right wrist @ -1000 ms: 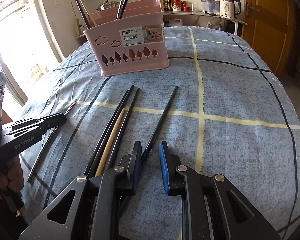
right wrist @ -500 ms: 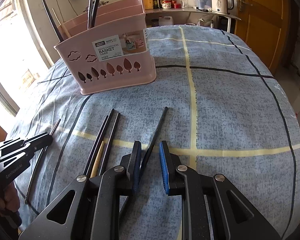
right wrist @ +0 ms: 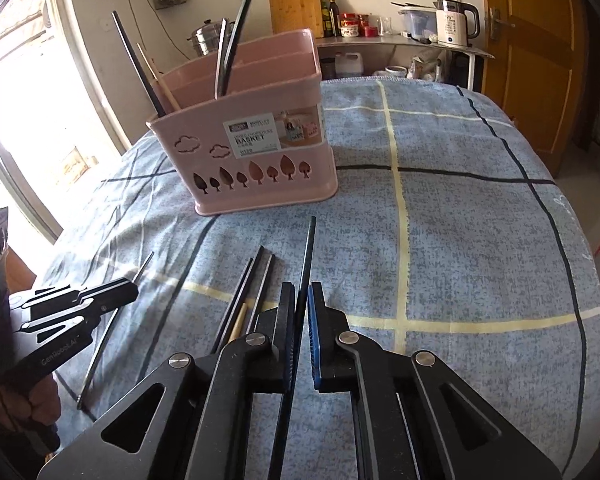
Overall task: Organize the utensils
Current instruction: 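Lift both held chopsticks and carry them over the pink basket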
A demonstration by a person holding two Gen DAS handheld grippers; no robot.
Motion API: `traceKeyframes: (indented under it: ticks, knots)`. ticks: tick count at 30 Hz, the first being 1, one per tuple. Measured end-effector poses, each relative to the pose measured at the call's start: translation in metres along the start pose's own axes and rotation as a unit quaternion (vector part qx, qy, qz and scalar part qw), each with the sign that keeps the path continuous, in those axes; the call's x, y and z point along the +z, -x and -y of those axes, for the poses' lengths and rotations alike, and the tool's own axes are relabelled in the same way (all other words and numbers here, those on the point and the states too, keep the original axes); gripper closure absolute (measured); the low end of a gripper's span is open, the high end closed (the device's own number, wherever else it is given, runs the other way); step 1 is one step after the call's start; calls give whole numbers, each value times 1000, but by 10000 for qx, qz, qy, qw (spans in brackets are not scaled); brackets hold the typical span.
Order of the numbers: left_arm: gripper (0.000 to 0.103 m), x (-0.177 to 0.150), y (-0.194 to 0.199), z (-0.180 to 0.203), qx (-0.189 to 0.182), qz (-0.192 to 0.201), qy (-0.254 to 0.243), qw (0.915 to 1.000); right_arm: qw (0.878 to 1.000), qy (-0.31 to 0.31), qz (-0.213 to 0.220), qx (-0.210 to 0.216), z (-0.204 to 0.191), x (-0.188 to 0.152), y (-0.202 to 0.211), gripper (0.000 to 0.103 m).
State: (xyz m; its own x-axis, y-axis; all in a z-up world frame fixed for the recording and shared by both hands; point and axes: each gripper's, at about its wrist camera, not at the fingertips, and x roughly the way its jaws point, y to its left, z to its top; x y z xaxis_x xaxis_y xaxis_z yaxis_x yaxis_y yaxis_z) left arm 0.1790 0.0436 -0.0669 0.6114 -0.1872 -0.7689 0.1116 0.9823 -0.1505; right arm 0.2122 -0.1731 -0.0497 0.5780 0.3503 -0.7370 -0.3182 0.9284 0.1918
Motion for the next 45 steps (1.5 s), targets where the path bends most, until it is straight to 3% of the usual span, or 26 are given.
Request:
traceKeyframes:
  ticks: [10, 18, 25, 45]
  knots:
    - [98, 35, 66, 8, -393, 789, -121, 9960, 9957, 274, 871, 135, -20, 33, 54, 98]
    - [97, 63, 97, 11, -450, 1330, -230, 9898, 9903, 382, 1337, 79, -22, 52, 84, 98]
    - [98, 68, 96, 14, -463, 1329, -268, 9897, 9873, 414, 1530, 63, -20, 57, 98, 98]
    - [97, 53, 78, 20, -327, 1047, -338, 9934, 9872, 387, 1548, 53, -16, 49, 105, 98]
